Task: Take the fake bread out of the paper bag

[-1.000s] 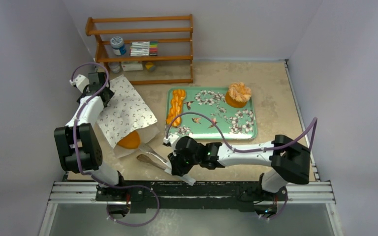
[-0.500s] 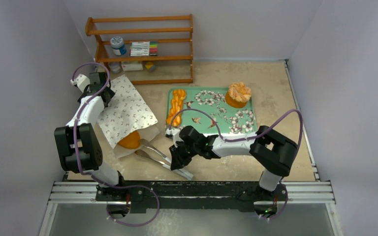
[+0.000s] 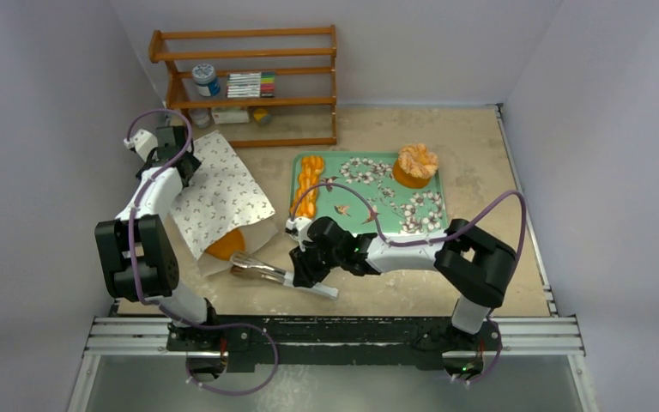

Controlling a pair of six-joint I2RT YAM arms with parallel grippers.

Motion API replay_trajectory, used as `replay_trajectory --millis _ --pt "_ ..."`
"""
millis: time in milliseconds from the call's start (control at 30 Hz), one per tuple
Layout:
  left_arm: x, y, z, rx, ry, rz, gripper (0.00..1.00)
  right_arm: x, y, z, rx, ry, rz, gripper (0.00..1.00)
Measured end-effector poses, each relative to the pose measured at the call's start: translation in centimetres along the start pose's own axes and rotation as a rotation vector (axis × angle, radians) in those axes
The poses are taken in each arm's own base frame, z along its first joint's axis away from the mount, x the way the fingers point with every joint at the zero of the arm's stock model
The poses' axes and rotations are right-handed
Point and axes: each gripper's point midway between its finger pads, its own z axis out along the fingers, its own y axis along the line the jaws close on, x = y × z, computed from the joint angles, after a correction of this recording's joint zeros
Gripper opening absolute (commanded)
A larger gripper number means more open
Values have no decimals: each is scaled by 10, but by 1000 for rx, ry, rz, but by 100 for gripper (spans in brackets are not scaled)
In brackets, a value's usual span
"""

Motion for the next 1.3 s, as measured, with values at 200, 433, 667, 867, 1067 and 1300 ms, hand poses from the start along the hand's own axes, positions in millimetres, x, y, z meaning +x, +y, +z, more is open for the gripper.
replay_trajectory --millis 200,433,667,867,1067,1300 --pt "1 -1 -1 2 0 2 78 -1 -9 0 48 -7 1 41" --pt "3 -5 -2 11 2 7 78 -4 -14 0 70 -19 6 27" --pt "4 -6 -3 14 2 9 78 -21 -25 -7 1 -52 108 25" --pt "1 -8 -4 18 -2 3 78 -6 -21 -13 -106 -14 233 26" --pt "1 -9 -5 20 -1 2 78 16 -8 -14 -188 44 326 36" --pt "3 -13 -6 28 0 5 78 9 -19 -12 -118 14 325 42"
